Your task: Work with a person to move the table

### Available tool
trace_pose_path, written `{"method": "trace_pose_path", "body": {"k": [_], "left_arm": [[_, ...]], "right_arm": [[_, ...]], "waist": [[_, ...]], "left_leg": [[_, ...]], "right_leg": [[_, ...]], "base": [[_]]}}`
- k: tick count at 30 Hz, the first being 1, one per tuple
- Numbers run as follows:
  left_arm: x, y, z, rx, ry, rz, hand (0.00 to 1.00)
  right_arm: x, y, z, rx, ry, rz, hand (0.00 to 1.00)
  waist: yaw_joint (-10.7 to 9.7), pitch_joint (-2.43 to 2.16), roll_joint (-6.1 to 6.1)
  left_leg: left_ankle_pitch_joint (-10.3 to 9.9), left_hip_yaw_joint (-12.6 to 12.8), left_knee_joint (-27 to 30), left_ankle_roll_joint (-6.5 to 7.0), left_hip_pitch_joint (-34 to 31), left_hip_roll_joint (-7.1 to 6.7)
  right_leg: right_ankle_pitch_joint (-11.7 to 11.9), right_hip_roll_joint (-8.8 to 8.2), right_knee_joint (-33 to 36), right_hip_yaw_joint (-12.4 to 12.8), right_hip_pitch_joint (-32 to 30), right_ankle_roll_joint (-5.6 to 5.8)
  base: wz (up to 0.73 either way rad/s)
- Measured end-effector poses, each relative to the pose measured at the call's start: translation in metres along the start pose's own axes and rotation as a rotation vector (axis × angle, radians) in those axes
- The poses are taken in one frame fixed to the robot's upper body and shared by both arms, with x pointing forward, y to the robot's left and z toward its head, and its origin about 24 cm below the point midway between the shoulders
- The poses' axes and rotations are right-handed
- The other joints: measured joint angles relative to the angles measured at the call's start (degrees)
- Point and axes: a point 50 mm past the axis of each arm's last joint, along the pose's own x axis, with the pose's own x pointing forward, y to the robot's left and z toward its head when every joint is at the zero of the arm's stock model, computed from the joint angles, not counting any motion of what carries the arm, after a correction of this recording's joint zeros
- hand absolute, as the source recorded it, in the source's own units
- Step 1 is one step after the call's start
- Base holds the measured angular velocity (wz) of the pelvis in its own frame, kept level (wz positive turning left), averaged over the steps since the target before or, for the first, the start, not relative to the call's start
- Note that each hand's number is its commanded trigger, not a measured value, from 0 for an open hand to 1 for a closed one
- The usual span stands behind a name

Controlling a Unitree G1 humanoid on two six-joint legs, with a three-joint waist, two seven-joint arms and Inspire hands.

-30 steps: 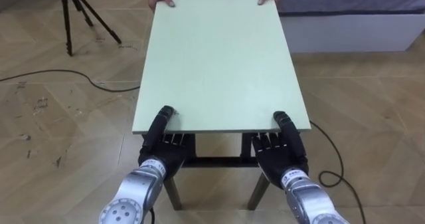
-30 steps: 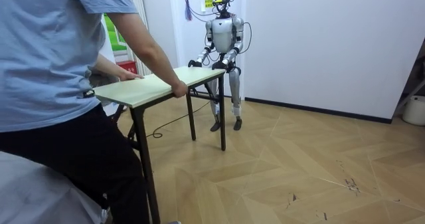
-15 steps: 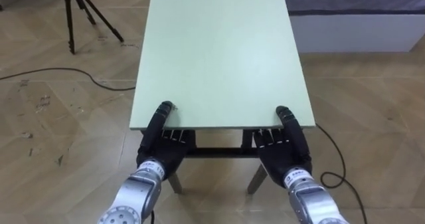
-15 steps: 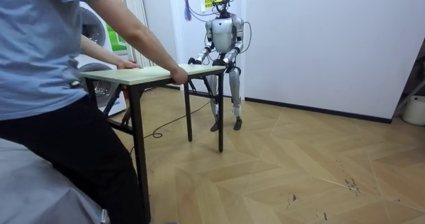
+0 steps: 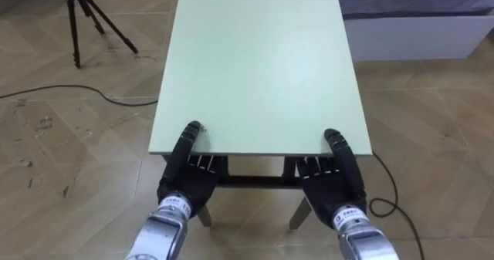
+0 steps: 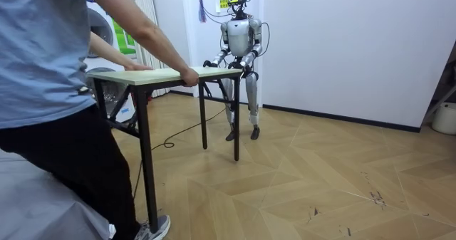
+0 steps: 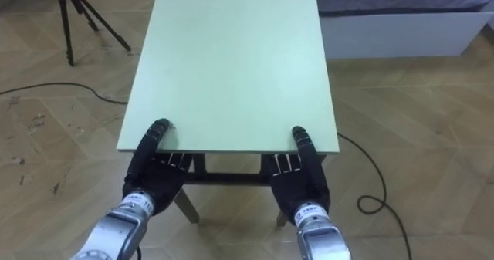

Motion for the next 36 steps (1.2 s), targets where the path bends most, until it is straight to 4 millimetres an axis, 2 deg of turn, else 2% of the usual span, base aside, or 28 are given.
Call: {"method": "trace_pose_path", "body": {"k": [8, 9, 12, 18, 24, 32, 35, 36], "left_arm": [[-0.018, 0.009, -0.009, -0.001, -0.002, -0.015, 1.00], [-0.022, 0.010, -0.009, 0.000, -0.006, -0.016, 1.00], [-0.027, 0.017, -0.012, -0.003, -0.008, -0.015, 1.00], [-0.029, 0.018, -0.018, 0.004, -0.025, -0.020, 1.00], [-0.030, 0.017, -0.016, 0.009, -0.051, -0.037, 1.00], [-0.031, 0.016, -0.015, 0.009, -0.087, -0.043, 1.00], [-0.031, 0.016, -0.014, 0.012, -0.087, -0.058, 1.00], [-0.031, 0.017, -0.015, 0.011, -0.085, -0.064, 1.00]], "right_arm": [[-0.016, -0.013, -0.002, -0.013, -0.021, 0.029, 1.00], [-0.019, -0.015, -0.002, -0.014, -0.022, 0.036, 1.00], [-0.024, -0.021, -0.003, -0.017, -0.024, 0.036, 1.00], [-0.025, -0.023, -0.006, -0.020, -0.034, 0.042, 1.00], [-0.026, -0.021, -0.011, -0.017, -0.025, 0.075, 1.00], [-0.027, -0.019, -0.018, -0.012, -0.022, 0.099, 1.00], [-0.028, -0.021, -0.018, -0.007, -0.020, 0.114, 1.00], [-0.029, -0.023, -0.017, -0.002, -0.022, 0.119, 1.00]], "waist": [[0.28, -0.22, 0.00], [0.27, -0.66, 0.03], [0.27, -0.82, 0.14], [0.27, -0.74, 0.02], [0.09, -0.42, -0.54], [-0.19, -0.30, -0.73], [-0.18, 0.03, -1.24], [0.05, 0.04, -1.26]], "left_leg": [[0.00, -0.51, 0.15, 0.00, -0.74, 0.00], [0.00, -0.48, 0.18, 0.00, -1.35, 0.00], [0.00, -0.52, 0.12, 0.00, -1.27, 0.05], [0.00, -0.34, -0.08, 0.01, -1.37, -0.06], [0.00, -0.47, -0.04, 0.00, -2.31, 0.04], [-0.01, -0.54, 0.40, 0.00, -2.39, 0.16], [-0.39, -0.34, 4.30, -0.35, -4.73, 0.38], [-1.28, -0.47, 7.74, -0.85, -6.44, 1.17]], "right_leg": [[-0.01, -0.11, -0.19, -0.78, -0.41, -0.01], [-0.01, -0.13, -0.16, -0.87, -1.06, -0.02], [0.00, -0.14, -0.09, -1.03, -1.04, -0.03], [-0.01, -0.16, -0.09, -1.08, -1.21, -0.01], [-0.01, -0.04, 0.10, -1.17, -2.21, -0.03], [-0.15, -0.06, 0.09, -1.44, -1.93, -0.22], [-0.72, -0.20, 0.77, -1.76, -2.43, -0.47], [-1.23, -0.16, 1.64, -1.91, -3.01, -0.77]], "base": [[0.04], [0.00], [0.00], [0.00], [0.00], [0.01], [0.07], [0.00]]}}
